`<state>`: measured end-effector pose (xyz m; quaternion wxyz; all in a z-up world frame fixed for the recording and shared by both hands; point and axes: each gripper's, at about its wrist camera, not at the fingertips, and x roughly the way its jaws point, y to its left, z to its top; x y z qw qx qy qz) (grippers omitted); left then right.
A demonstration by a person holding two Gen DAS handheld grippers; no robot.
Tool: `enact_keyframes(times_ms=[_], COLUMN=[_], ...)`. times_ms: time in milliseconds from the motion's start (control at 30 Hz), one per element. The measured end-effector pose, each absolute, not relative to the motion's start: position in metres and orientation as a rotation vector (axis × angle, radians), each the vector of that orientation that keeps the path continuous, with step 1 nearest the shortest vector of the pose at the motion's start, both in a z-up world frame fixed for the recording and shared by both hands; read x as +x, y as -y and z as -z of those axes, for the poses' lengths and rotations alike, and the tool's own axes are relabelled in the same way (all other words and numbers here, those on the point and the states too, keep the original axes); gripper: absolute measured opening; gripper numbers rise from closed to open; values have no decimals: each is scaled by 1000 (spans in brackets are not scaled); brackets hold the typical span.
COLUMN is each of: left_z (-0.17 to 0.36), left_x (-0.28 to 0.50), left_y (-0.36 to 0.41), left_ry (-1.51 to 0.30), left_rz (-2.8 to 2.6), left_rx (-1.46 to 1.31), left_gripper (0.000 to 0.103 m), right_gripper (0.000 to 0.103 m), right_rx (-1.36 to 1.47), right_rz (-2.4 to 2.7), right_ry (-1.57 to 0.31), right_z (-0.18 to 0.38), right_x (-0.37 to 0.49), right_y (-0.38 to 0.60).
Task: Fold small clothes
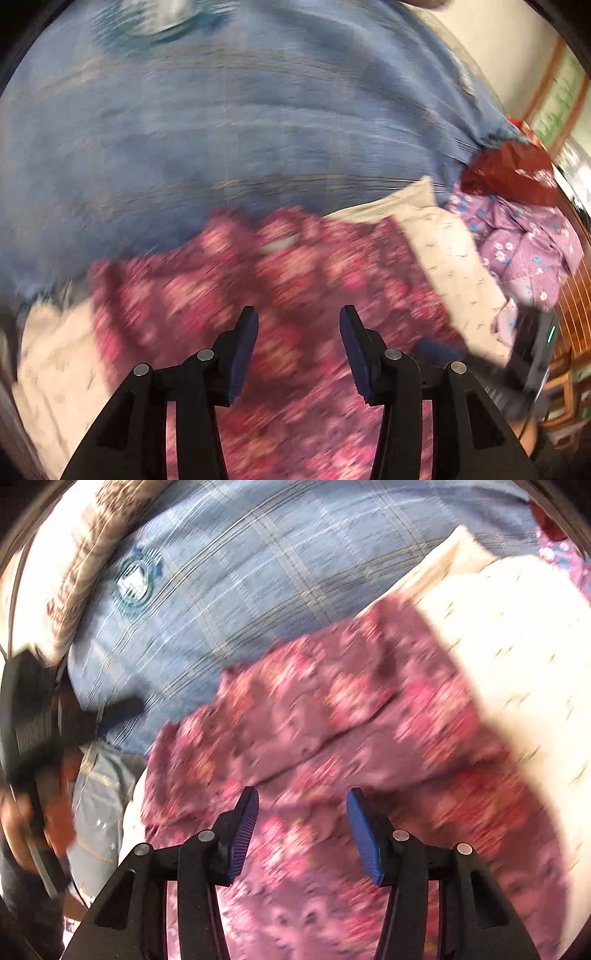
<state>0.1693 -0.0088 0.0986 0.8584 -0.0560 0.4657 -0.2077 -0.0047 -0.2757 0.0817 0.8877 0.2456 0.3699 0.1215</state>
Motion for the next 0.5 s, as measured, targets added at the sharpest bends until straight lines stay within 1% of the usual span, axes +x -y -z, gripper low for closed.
enact_keyframes(times_ms=[133, 200, 267, 300, 333, 367, 400, 500], left_z=[-69, -57, -46, -43, -40, -39, -38, -40], left_x=[157, 154, 152, 153, 152, 153, 153, 151], left_y=[-46, -58, -66, -67, -67, -67, -66, -60], left_ry=[-1023, -1041, -1061, -1069, -1076, -1080, -1082, -1076], left_rz=[343, 310, 297, 295, 294, 292, 291, 302], left_rx=[-233, -250, -264, -271, -273, -270, -262, -239], left_gripper=[45, 44, 44, 44, 44, 44, 44, 44], right_gripper=[51, 51, 47, 37, 19, 8, 3, 3], right_rx=[452, 429, 430, 439, 444, 437, 432, 397], right_rz=[-183, -156, -135, -137, -134, -123, -120, -135], right_ry=[-749, -759, -788, -798, -811, -828, -831, -789], right_z=[-85, -81, -71, -69, -66, -64, -62, -74], right_x=[25, 46, 65, 72, 79, 86, 84, 73], right_y=[305, 313, 320, 321, 321, 320, 322, 317])
